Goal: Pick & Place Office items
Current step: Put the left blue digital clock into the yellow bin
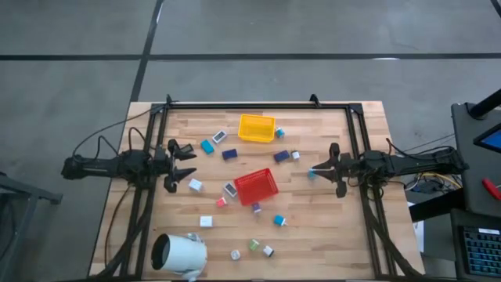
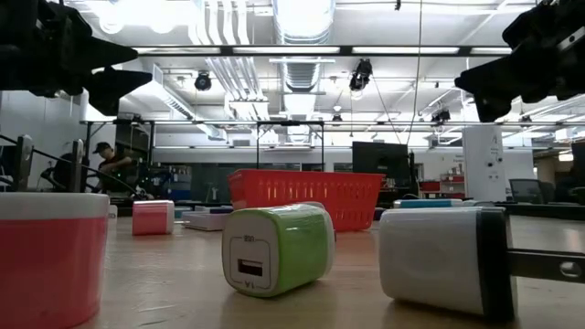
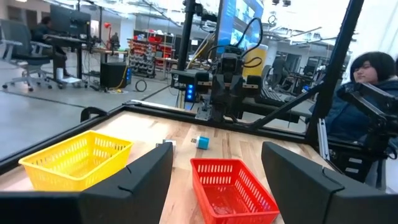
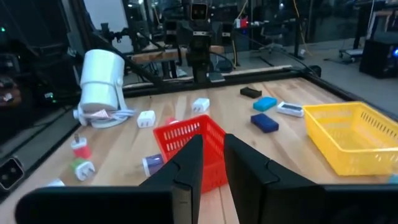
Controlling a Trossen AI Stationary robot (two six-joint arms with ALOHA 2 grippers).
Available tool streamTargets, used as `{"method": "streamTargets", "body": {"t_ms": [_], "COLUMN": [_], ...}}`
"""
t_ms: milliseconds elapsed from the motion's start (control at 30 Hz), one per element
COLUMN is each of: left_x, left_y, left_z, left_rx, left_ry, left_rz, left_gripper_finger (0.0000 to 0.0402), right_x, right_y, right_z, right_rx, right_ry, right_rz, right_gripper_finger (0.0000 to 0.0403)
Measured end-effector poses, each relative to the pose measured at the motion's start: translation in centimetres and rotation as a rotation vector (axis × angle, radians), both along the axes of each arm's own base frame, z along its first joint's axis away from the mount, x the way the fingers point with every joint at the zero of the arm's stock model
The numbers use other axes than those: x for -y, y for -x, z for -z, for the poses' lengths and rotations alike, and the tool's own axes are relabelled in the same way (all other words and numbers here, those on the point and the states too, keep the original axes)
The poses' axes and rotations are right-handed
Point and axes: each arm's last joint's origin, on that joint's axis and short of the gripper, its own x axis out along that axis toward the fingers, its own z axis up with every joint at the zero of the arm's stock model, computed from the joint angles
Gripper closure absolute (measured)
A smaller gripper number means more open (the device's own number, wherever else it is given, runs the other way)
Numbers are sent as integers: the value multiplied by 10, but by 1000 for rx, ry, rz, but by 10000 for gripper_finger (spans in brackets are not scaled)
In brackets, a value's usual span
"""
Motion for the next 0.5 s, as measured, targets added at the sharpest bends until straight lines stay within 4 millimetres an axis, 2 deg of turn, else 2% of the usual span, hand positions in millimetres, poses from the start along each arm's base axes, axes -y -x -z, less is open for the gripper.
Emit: {"method": "streamTargets", "body": {"t_ms": [500], "left_x": [0], "left_y": [0], "left_z": [2], "left_rx": [-14], "left_ry": [10], "left_rz": [0], "left_gripper_finger": [149], "right_x": [0], "right_y": [0], "right_z": [1], "right_rx": [-13], "right_ry": [-5], "right_rz": [0], "right_gripper_finger": [339]}}
